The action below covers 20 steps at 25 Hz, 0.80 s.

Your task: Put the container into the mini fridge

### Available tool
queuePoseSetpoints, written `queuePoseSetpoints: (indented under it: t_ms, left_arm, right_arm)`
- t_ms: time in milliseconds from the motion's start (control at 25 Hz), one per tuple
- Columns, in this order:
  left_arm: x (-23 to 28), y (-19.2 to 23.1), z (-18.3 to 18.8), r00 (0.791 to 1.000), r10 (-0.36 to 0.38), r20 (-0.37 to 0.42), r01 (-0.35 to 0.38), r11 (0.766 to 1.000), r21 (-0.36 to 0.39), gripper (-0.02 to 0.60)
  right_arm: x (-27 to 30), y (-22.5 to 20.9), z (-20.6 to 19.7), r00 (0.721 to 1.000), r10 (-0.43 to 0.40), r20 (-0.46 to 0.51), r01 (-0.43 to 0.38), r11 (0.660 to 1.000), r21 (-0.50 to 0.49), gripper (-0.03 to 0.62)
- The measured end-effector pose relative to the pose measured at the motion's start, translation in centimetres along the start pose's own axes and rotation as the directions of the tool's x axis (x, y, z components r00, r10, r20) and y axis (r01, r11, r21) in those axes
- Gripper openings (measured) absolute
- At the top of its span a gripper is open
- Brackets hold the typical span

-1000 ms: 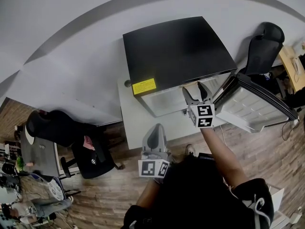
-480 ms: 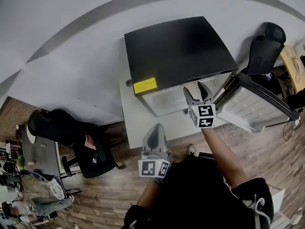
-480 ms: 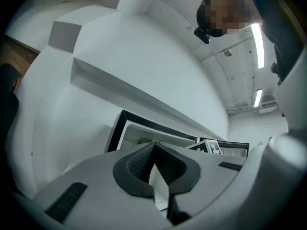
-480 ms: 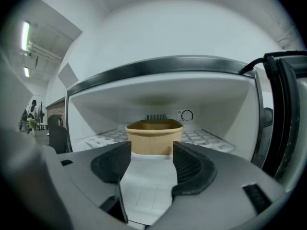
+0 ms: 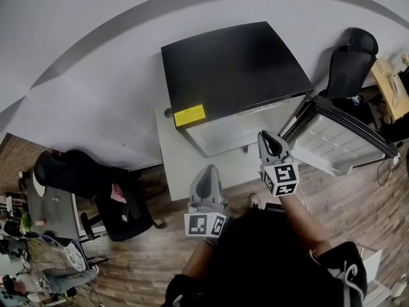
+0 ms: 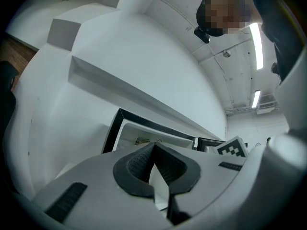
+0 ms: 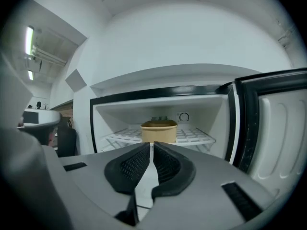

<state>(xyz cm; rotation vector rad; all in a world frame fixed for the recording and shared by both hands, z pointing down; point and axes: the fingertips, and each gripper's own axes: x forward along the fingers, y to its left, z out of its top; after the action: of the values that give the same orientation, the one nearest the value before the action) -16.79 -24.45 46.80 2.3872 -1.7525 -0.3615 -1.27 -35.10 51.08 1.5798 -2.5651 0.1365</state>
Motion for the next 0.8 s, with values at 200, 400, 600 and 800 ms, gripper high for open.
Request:
queuePoseSetpoints:
  t_ms: [200,400,600,800]
  left_arm:
    - [0.1,0.0,-0.2,1.0,0.002,-0.006,-0.002,1.0,0.004,0.023]
    - [0.2,0.1,-0.7,1.0,0.007,-0.014,-0.007,1.0,0.006,0.023]
    - [0.4,0.1,-0.7,1.0,0.009,-0.013,-0.009,1.0,0.011,0.023]
    - [0.4,0.1,-0.7,1.0,0.007,-0.013,-0.007,1.0,0.009,0.022]
  right_arm:
    - [-3.8,1.7,-0.5,1.0,0.03,-0.004,-0.03,0.999,0.042,0.014]
    - [-5.8,2.9,-1.1,0.997,0.071,-0.013,-0.07,0.995,0.069,0.014]
    - [-6.2,3.3,-1.4,0.996,0.09,-0.02,-0.089,0.994,0.07,0.014]
    - [-6.3,2.9,-1.4,0.996,0.088,-0.021,-0.086,0.994,0.072,0.014]
